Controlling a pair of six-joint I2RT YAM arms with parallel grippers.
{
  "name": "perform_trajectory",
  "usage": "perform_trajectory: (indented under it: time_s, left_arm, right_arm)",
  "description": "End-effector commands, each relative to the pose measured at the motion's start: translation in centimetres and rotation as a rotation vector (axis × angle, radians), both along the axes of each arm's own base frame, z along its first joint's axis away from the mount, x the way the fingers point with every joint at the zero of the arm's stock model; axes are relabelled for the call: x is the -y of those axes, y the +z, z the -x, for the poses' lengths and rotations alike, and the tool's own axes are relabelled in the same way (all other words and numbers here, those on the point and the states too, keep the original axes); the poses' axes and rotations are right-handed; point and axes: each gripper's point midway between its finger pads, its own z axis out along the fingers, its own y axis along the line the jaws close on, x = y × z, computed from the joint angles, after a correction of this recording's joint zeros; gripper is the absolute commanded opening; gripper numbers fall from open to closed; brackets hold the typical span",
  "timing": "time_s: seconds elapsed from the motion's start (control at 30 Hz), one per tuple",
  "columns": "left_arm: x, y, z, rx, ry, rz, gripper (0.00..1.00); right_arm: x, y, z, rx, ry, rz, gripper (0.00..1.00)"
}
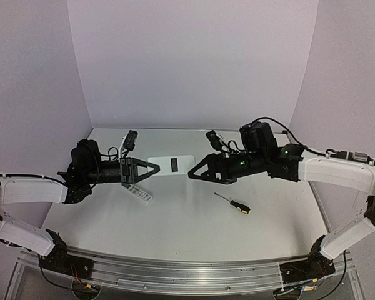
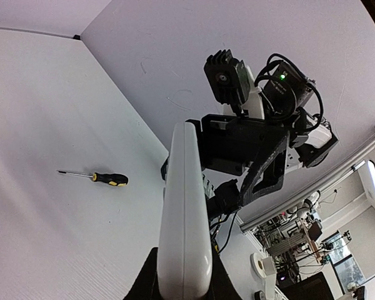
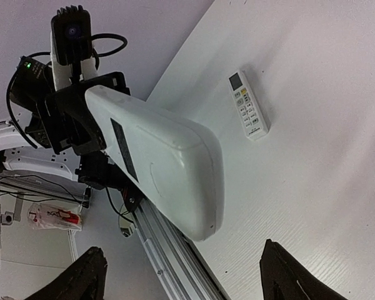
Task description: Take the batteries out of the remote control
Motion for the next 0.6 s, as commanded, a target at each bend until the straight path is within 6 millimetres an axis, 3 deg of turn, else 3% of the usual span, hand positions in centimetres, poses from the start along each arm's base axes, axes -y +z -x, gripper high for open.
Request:
perform_trajectory:
  time_s: [0.0, 0.3, 0.57]
  left_arm:
    - [0.0, 2.6, 0.3, 0.053, 0.006, 0.068, 0.00]
    - [0.6, 2.2, 0.6, 0.046, -0.035, 0.050, 0.00]
    - [0.8, 2.6, 1.0, 0.065, -0.066, 0.054, 0.00]
  right_arm:
    - [-1.5, 1.7, -1.9, 0.103, -0.034, -0.055, 0.80]
    - [-2.5, 1.9, -3.1, 0.143, -0.040, -0.063, 0.67]
    - [-2.5, 1.9, -3.3, 0.158, -0.046, -0.058, 0.49]
